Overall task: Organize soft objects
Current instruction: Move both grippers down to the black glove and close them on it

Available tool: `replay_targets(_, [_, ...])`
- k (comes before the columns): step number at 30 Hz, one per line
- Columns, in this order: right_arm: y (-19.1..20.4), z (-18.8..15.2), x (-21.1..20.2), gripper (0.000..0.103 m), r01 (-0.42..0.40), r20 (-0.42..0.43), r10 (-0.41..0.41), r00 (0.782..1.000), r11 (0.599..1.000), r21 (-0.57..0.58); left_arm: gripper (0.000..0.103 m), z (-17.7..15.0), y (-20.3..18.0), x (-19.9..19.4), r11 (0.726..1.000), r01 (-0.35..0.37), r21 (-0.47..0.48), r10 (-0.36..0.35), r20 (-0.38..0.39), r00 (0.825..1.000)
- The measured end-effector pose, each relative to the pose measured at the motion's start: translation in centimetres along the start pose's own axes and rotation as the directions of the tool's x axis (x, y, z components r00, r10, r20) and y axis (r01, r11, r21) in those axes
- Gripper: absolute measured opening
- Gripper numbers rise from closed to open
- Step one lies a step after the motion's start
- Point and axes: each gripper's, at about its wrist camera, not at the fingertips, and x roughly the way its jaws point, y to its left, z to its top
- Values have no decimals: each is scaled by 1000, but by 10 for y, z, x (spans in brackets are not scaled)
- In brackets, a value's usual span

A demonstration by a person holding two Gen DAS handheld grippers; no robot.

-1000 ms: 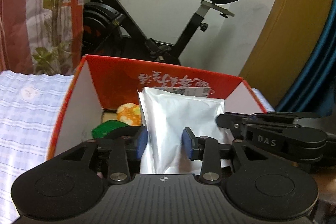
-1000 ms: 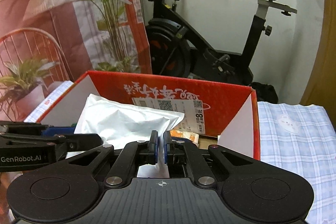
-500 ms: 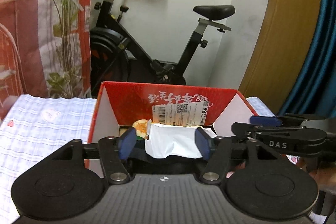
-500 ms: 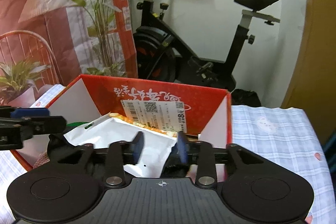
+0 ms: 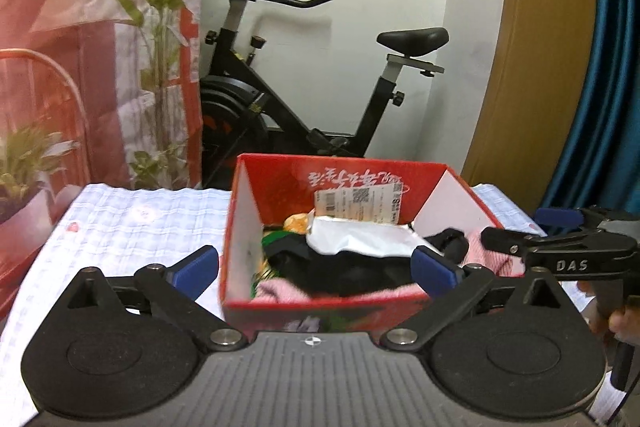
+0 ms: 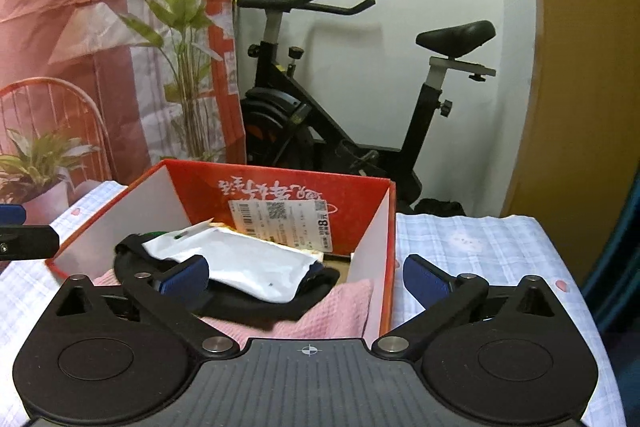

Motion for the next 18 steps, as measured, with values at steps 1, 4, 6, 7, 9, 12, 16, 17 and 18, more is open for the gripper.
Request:
replay_targets(1, [1, -2, -5, 103, 0, 8, 0, 1000, 1000, -1, 103, -4, 0, -5, 1000, -5, 3, 5, 2, 1000])
replay_targets(4, [4, -10, -20, 103, -10, 30, 10, 999, 1000, -5, 103, -15, 3, -19, 1000, -12, 2, 12, 7, 1000])
replay_targets(6, [7, -17, -29, 103, -15, 51, 16, 999, 1000, -16, 103, -22, 5, -24, 1000, -16, 0, 16, 5, 1000])
replay_targets(7, [9, -21, -34, 103, -18, 61, 19, 998, 1000, -23, 103, -27, 6, -27, 1000, -23, -3, 23, 1, 1000])
replay_targets(9, [10, -29, -41, 103, -22, 73, 25, 997, 999, -37, 103, -36, 7, -29, 999, -35, -10, 35, -13, 999])
replay_targets(12, [12, -41, -47, 103, -26, 69, 30, 997, 998, -53, 103, -48, 11, -30, 998, -45, -32, 43, -41, 998])
replay_targets(16, [15, -59, -50, 103, -46, 48, 49, 998, 996, -71, 103, -63, 14, -25, 997, -51, -60, 46, -85, 995])
replay_targets(17, [17, -64, -49, 103, -47, 41, 50, 998, 996, -74, 103, -66, 15, -22, 997, -52, -65, 45, -95, 994])
replay_targets(18, [18, -68, -48, 103, -49, 31, 51, 998, 996, -76, 103, -69, 16, -20, 996, -52, -68, 45, -105, 993])
